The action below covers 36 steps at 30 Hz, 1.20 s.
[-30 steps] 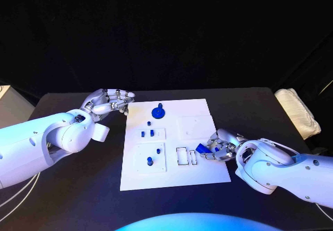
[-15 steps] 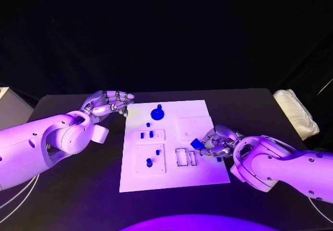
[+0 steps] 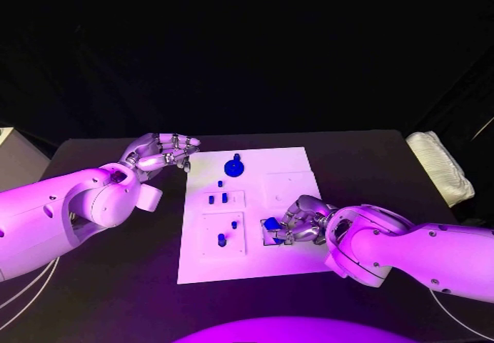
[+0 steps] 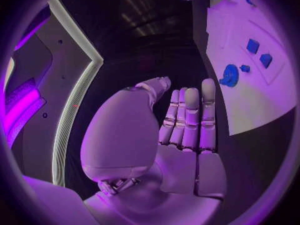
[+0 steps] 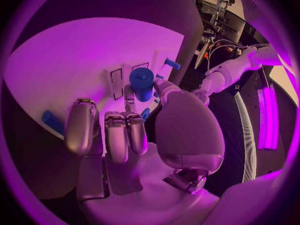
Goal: Assemble the parts on the task board
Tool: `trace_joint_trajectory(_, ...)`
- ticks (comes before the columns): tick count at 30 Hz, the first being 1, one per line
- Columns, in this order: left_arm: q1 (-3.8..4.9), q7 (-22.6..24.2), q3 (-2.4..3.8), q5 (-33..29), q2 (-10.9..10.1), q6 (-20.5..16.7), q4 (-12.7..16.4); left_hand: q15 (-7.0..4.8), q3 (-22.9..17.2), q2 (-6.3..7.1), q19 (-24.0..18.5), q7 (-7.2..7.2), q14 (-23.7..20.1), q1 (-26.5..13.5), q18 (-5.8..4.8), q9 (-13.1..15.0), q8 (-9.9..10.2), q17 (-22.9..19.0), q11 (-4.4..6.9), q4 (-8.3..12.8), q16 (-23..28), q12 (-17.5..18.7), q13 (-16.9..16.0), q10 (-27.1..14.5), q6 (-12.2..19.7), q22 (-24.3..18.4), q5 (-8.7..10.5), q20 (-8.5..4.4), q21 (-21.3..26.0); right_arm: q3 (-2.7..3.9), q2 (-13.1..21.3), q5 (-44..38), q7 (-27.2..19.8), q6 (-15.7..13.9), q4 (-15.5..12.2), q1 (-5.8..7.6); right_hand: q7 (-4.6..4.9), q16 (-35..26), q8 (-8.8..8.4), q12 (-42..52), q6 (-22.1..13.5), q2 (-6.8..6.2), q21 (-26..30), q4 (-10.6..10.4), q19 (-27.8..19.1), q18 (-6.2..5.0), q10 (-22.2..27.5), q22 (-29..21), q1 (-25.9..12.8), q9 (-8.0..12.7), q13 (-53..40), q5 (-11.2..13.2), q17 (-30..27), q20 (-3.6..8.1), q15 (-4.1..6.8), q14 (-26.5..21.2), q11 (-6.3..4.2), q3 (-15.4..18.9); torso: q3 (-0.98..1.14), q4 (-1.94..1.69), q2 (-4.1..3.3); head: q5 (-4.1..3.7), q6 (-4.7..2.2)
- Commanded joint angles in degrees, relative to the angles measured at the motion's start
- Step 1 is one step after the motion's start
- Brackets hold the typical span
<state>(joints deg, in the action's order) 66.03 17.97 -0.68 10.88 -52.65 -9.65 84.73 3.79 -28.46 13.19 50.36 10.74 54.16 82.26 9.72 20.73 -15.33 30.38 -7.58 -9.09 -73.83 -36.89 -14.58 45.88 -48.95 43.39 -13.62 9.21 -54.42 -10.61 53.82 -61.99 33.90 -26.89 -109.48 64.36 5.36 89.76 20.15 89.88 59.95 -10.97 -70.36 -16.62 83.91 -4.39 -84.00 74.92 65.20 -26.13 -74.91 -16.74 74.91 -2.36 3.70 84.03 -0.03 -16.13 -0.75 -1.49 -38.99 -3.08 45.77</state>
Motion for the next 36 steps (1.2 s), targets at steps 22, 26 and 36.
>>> trace_joint_trajectory(22,-0.01,0.09,0.04,-0.21,0.02,1.12,0.13,0.12,0.21,-0.27,0.28,-0.1,-0.26,0.22,0.82,0.01,-0.32,-0.02,-0.07,-0.09,-0.27,0.1,0.08,-0.43,0.06,-0.07,-0.09,0.29,0.26,0.0,-2.29,-5.44,1.97,1.97,1.45,-0.2,-2.04,0.24,1.14,0.12,2.05,0.21,-0.57,-0.06,0.56,0.56,-6.0,2.86,-4.25,-1.25,-15.09,-1.85,15.09,0.57,0.64,5.97,-0.8,3.67,0.06,0.08,-0.04,0.47,0.05)
trace_joint_trajectory(26,-0.01,0.05,0.04,-0.21,0.01,1.13,0.13,0.13,0.24,-0.28,0.28,-0.09,-0.27,0.17,0.82,0.0,-0.33,-0.02,-0.08,-0.15,-0.28,0.09,0.1,-0.44,0.07,-0.07,-0.09,0.29,0.28,0.0,-2.33,-6.13,1.99,2.62,1.53,-0.2,-2.2,0.24,1.89,0.12,1.73,1.22,-0.38,-0.08,0.57,0.56,-6.0,3.0,-7.9,-1.78,-15.09,3.9,15.09,0.6,0.69,5.97,-0.69,10.55,0.03,0.08,-0.02,0.43,-0.01)
trace_joint_trajectory(36,-0.01,0.0,0.03,-0.21,-0.05,1.07,0.13,0.13,0.25,-0.28,0.28,-0.09,-0.28,0.15,0.82,0.0,-0.34,-0.02,-0.08,-0.17,-0.28,0.09,0.11,-0.45,0.07,-0.07,-0.09,0.3,0.29,0.0,-2.12,-8.96,2.31,4.44,1.39,-0.2,-1.92,0.24,2.73,0.12,0.85,0.61,0.43,-0.56,0.49,0.46,-6.0,2.99,-9.54,-2.27,-15.09,12.58,15.09,0.47,0.52,5.97,-0.66,25.41,0.04,0.04,-0.04,0.28,-0.05)
